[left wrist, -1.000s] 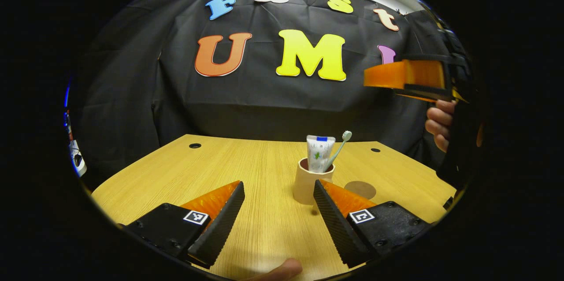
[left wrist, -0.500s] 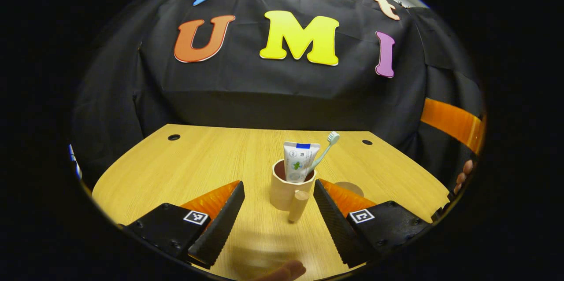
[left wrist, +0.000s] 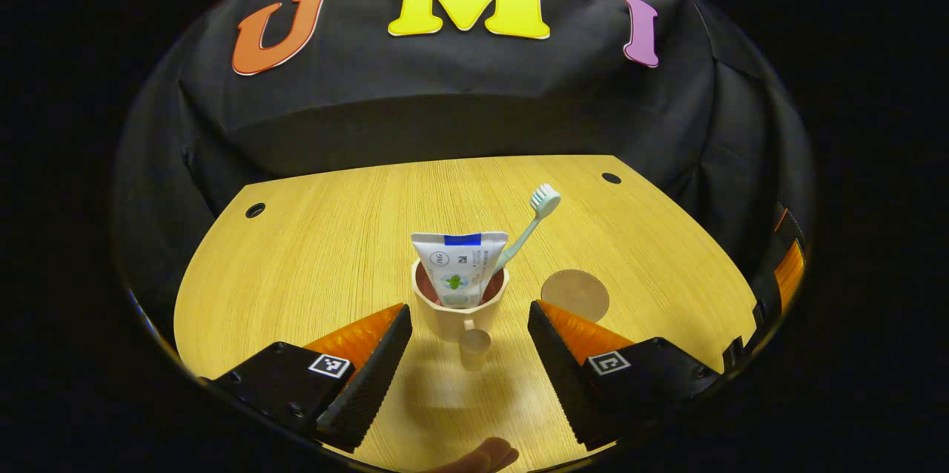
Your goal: Put the toothbrush and toothpaste on the desktop into the cup, then pick up the cup and place it on the coaster on the desktop.
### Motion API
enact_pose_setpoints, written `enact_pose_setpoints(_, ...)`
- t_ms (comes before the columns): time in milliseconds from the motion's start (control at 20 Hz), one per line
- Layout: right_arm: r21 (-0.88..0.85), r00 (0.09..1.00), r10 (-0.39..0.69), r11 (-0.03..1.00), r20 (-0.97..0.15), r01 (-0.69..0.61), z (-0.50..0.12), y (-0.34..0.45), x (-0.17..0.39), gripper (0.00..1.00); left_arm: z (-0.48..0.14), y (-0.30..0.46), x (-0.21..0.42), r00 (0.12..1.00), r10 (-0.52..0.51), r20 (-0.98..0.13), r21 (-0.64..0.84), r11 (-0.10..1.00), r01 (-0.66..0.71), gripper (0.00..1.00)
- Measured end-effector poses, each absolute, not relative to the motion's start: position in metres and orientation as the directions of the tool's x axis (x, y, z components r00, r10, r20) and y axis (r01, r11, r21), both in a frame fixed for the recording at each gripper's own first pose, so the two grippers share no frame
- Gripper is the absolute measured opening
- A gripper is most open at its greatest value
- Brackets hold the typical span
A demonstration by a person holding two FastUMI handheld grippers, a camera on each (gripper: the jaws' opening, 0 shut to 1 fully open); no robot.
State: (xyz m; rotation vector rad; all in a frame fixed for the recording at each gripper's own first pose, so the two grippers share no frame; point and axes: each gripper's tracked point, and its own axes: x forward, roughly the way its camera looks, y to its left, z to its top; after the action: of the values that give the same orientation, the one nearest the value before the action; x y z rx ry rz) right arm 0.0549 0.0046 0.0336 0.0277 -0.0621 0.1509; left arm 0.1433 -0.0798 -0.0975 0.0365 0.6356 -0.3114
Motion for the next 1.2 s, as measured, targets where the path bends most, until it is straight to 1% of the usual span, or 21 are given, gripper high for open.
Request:
enact_pose_setpoints(100, 0.027, 0.986, 0.163, 0.986, 0.048, -0.164, 0.025, 0.005, 0.056, 0.96, -0.109, -0.081, 0.146, 0.724, -0.251, -0.642, -0.062, 0.959, 0.278, 0.99)
enact_pose_setpoints(200, 0.044, 0.982, 0.183, 0.982, 0.038, -0.184, 0.018, 0.009, 0.056, 0.96, -0.122, -0.079, 0.149, 0.684, -0.247, -0.687, -0.099, 0.964, 0.248, 1.00)
enact_pose_setpoints(250, 0.048, 0.980, 0.194, 0.979, 0.032, -0.196, 0.015, 0.012, 0.057, 0.94, -0.127, -0.080, 0.152, 0.670, -0.235, -0.705, -0.102, 0.967, 0.232, 1.00)
enact_pose_setpoints(400, 0.056, 0.981, 0.194, 0.979, 0.018, -0.195, 0.011, 0.011, 0.059, 0.96, -0.140, -0.078, 0.162, 0.639, -0.202, -0.742, -0.068, 0.971, 0.228, 0.99)
enact_pose_setpoints(450, 0.061, 0.980, 0.198, 0.978, 0.021, -0.199, 0.011, 0.013, 0.059, 0.96, -0.145, -0.079, 0.162, 0.626, -0.200, -0.753, -0.073, 0.972, 0.223, 0.95)
enact_pose_setpoints(500, 0.070, 0.980, 0.198, 0.977, 0.020, -0.199, 0.011, 0.013, 0.060, 0.96, -0.145, -0.079, 0.163, 0.620, -0.197, -0.760, -0.072, 0.973, 0.221, 0.87)
enact_pose_setpoints(650, 0.086, 0.979, 0.205, 0.975, 0.014, -0.205, 0.009, 0.013, 0.062, 0.96, -0.146, -0.083, 0.166, 0.624, -0.197, -0.756, -0.063, 0.971, 0.229, 0.83)
enact_pose_setpoints(700, 0.092, 0.979, 0.205, 0.974, 0.012, -0.205, 0.009, 0.012, 0.063, 0.96, -0.147, -0.084, 0.165, 0.624, -0.196, -0.756, -0.066, 0.972, 0.226, 0.87)
enact_pose_setpoints(750, 0.103, 0.978, 0.208, 0.973, 0.011, -0.208, 0.009, 0.013, 0.063, 0.96, -0.148, -0.084, 0.164, 0.624, -0.195, -0.757, -0.069, 0.973, 0.220, 0.80)
enact_pose_setpoints(850, 0.123, 0.977, 0.212, 0.970, 0.007, -0.211, 0.008, 0.012, 0.064, 0.96, -0.150, -0.087, 0.163, 0.603, -0.197, -0.773, -0.079, 0.973, 0.217, 0.75)
enact_pose_setpoints(900, 0.130, 0.978, 0.209, 0.970, 0.006, -0.208, 0.009, 0.011, 0.065, 0.96, -0.158, -0.088, 0.159, 0.586, -0.195, -0.786, -0.081, 0.973, 0.215, 0.69)
enact_pose_setpoints(950, 0.135, 0.979, 0.203, 0.970, 0.006, -0.202, 0.008, 0.009, 0.066, 0.96, -0.161, -0.085, 0.155, 0.568, -0.179, -0.803, -0.070, 0.976, 0.209, 0.53)
enact_pose_setpoints(1000, 0.139, 0.980, 0.201, 0.970, 0.005, -0.199, 0.008, 0.008, 0.066, 0.96, -0.164, -0.085, 0.155, 0.560, -0.180, -0.809, -0.076, 0.976, 0.204, 0.31)
enact_pose_setpoints(1150, 0.139, 0.980, 0.196, 0.971, 0.009, -0.196, 0.009, 0.006, 0.067, 0.96, -0.160, -0.086, 0.156, 0.570, -0.197, -0.798, -0.100, 0.975, 0.197, 0.29)
enact_pose_setpoints(1200, 0.140, 0.981, 0.194, 0.971, 0.011, -0.193, 0.010, 0.005, 0.067, 0.96, -0.158, -0.085, 0.156, 0.572, -0.201, -0.795, -0.105, 0.975, 0.196, 0.31)
